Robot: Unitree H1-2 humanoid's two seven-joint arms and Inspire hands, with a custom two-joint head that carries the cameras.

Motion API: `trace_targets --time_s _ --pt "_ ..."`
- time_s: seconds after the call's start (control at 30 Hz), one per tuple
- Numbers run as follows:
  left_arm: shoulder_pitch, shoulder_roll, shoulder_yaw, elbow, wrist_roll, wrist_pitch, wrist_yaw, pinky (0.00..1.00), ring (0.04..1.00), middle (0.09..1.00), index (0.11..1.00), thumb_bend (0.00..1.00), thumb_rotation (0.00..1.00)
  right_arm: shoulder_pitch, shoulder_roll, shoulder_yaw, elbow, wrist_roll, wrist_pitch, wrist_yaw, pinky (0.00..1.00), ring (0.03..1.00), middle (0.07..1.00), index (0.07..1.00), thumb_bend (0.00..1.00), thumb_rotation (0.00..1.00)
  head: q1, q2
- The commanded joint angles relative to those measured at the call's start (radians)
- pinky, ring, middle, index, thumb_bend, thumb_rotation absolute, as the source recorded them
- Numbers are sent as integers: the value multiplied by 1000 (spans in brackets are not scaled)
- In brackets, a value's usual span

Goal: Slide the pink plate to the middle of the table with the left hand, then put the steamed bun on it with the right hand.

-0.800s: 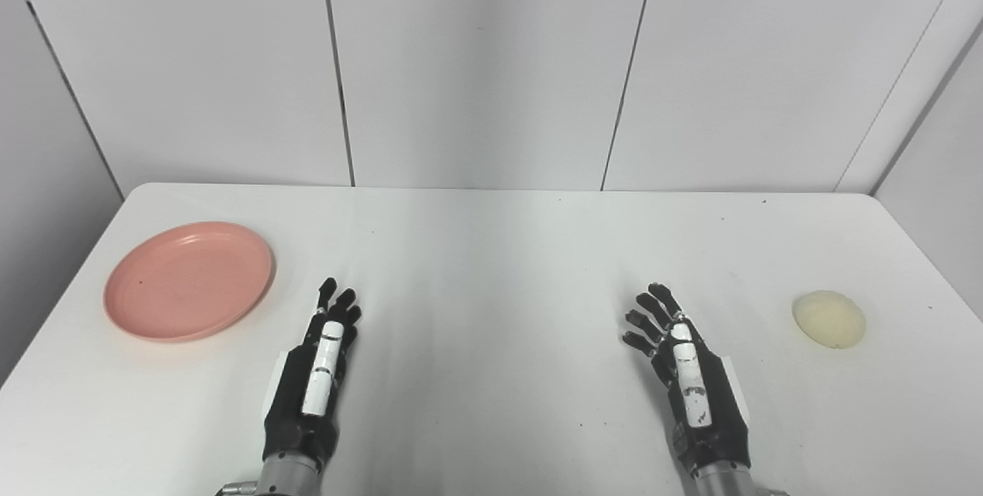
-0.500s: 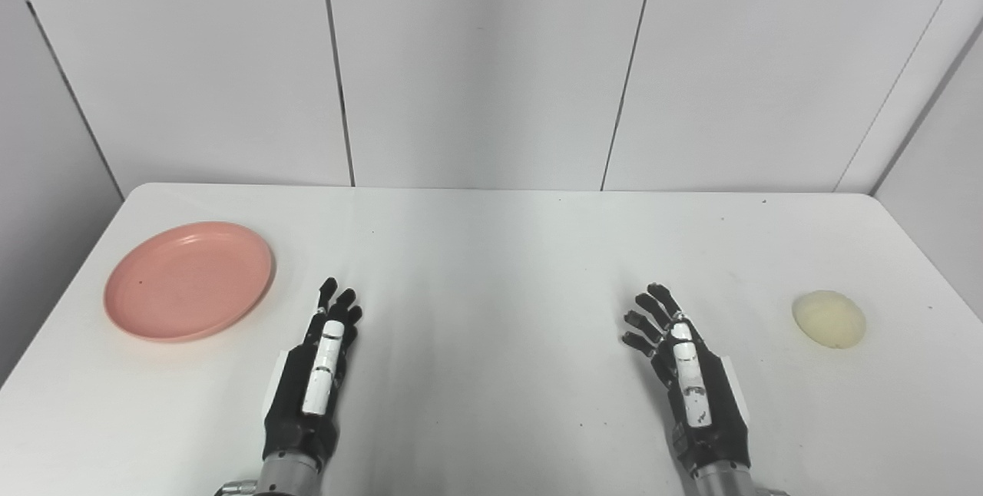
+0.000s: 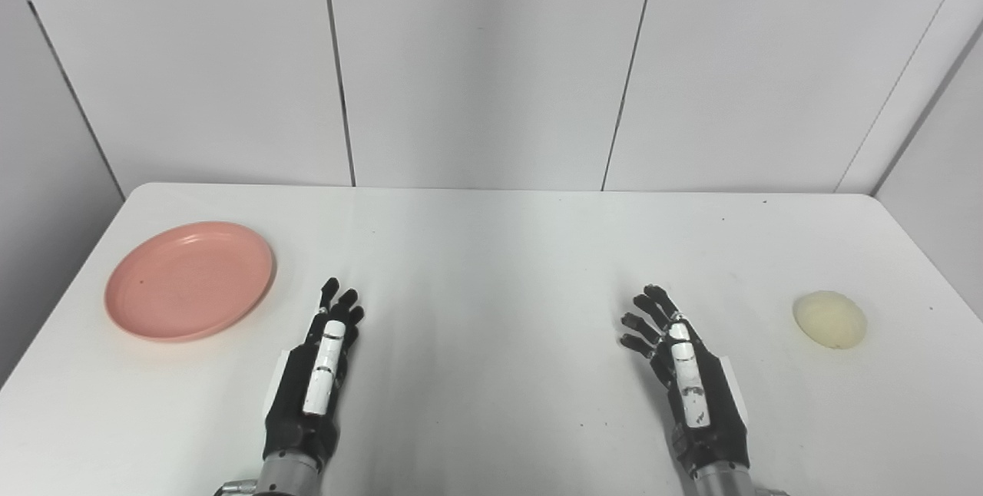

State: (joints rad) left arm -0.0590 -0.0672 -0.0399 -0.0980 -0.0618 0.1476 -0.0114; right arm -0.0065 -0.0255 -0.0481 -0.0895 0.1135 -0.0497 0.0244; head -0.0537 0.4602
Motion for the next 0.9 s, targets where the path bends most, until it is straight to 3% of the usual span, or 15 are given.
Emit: trace_targets --time_s 0.0,0.27,0.47,0.63,0.87 --pt "-10 -2 -14 -18 -12 20 -21 1000 953 960 1000 608 878 29 17 7 24 9 -22 7 775 816 869 863 671 913 1 5" --pt "-10 -2 -16 -14 -6 15 -18 1000 952 955 1000 602 891 31 11 9 16 5 -14 9 780 817 874 862 660 931 22 3" --pt "-12 -9 -36 12 18 -7 -14 1000 953 956 1000 578 903 27 -1 -8 46 28 -40 18 779 810 868 863 674 937 99 -25" --pt "-16 -30 -49 48 31 -31 2 1000 949 957 1000 513 902 21 -28 -23 77 76 -55 51 805 827 884 875 623 958 146 -42" --pt "-19 -54 -66 97 53 -76 21 1000 947 958 1000 518 893 15 -59 -37 109 101 -71 79 814 831 897 868 578 973 212 -70"
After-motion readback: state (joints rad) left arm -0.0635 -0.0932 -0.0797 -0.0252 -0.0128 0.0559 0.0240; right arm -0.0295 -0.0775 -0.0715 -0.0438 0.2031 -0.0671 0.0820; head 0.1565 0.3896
